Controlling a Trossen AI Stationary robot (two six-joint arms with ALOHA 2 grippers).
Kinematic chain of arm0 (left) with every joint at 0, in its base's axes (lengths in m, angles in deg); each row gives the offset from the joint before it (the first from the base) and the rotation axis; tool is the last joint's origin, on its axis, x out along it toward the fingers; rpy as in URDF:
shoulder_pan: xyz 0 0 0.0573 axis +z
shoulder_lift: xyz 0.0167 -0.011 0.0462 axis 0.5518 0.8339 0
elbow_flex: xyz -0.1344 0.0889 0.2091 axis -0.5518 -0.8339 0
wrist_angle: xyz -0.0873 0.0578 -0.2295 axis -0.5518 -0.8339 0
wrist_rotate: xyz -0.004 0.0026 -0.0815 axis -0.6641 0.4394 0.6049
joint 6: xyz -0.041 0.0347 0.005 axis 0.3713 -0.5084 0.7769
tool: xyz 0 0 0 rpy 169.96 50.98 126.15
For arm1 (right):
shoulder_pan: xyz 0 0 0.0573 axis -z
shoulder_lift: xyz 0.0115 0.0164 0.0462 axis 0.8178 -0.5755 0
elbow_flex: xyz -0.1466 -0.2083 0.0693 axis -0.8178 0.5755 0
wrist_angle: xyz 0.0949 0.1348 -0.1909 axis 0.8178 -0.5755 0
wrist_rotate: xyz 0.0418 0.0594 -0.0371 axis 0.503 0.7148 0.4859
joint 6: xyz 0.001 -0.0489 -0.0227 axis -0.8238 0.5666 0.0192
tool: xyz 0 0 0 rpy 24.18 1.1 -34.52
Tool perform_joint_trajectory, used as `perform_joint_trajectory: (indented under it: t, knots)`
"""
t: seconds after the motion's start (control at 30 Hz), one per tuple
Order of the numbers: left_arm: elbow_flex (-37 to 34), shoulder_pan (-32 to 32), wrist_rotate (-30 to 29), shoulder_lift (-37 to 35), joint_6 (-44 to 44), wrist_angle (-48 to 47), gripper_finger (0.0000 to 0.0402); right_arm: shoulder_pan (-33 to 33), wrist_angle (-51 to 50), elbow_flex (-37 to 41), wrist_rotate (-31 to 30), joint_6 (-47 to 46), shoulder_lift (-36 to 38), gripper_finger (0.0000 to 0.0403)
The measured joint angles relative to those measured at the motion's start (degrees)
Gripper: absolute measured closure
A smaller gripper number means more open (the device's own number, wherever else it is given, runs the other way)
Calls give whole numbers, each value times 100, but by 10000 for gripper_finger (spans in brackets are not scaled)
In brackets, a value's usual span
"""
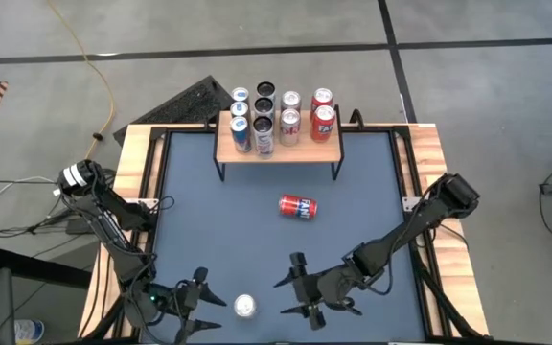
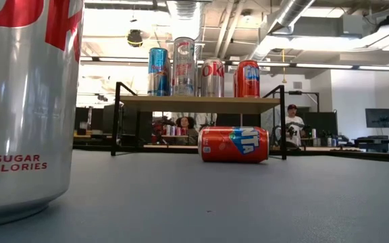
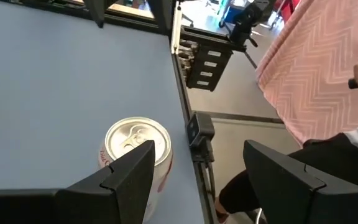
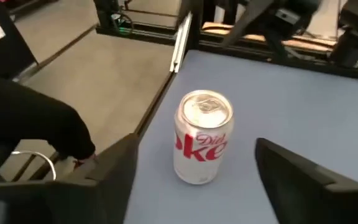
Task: Place canned beverage on shelf
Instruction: Put the silver soda can on the shelf aligned with the other silver soda can
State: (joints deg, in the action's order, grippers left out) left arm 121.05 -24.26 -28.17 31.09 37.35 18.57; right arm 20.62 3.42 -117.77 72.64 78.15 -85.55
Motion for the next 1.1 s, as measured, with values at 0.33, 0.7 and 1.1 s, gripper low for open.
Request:
perform_joint_trajectory:
  t: [0.33, 0.7, 1.1]
  knots:
    - [2, -87, -484, 136, 1262, -777, 168, 185, 390, -77, 120, -250, -363, 43]
    - [-2, -70, -745, 1418, 884, 378, 177, 326, 289, -83, 111, -271, -360, 45]
    - [-2, 289, -917, 1609, 1278, -47, 177, 326, 196, -83, 100, -504, -358, 46]
